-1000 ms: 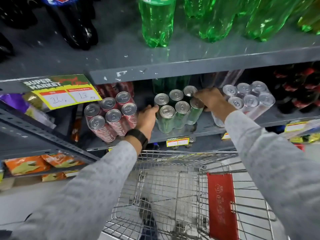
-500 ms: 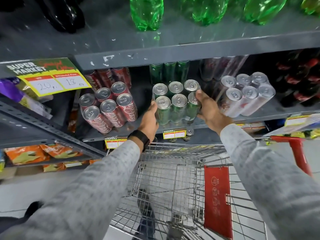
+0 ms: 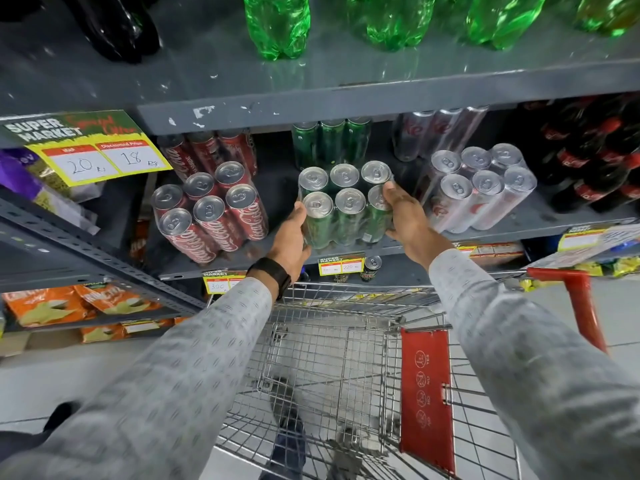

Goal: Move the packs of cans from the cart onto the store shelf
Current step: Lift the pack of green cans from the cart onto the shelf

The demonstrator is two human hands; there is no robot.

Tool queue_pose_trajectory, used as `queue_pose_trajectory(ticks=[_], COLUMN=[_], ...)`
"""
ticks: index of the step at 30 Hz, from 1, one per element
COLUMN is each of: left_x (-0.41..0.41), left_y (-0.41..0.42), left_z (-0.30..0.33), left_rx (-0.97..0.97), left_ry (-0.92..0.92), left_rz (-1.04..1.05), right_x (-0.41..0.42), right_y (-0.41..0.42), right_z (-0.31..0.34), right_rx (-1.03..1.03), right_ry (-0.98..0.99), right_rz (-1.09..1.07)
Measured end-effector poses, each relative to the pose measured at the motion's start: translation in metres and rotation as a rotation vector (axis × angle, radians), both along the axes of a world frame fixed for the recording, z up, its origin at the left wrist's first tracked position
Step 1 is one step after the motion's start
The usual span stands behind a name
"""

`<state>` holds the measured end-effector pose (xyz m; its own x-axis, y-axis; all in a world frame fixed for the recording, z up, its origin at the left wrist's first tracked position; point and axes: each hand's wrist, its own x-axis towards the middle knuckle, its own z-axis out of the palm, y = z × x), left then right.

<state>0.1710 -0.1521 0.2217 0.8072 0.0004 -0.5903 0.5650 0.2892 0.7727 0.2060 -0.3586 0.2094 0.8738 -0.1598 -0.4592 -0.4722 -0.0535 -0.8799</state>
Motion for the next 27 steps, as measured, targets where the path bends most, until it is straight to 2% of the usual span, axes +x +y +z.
queue_pose_trajectory(ticks=[27], left_x=[0.0], left_y=[-0.001], left_z=[0.005], left_rx=[-0.009], left_ry=[0.016], left_rz=[-0.004], right_x=[-0.007], right_y=[0.002], right_z=[0.013], right_rx=[0.012], right_ry=[0.001], right_rz=[0.05])
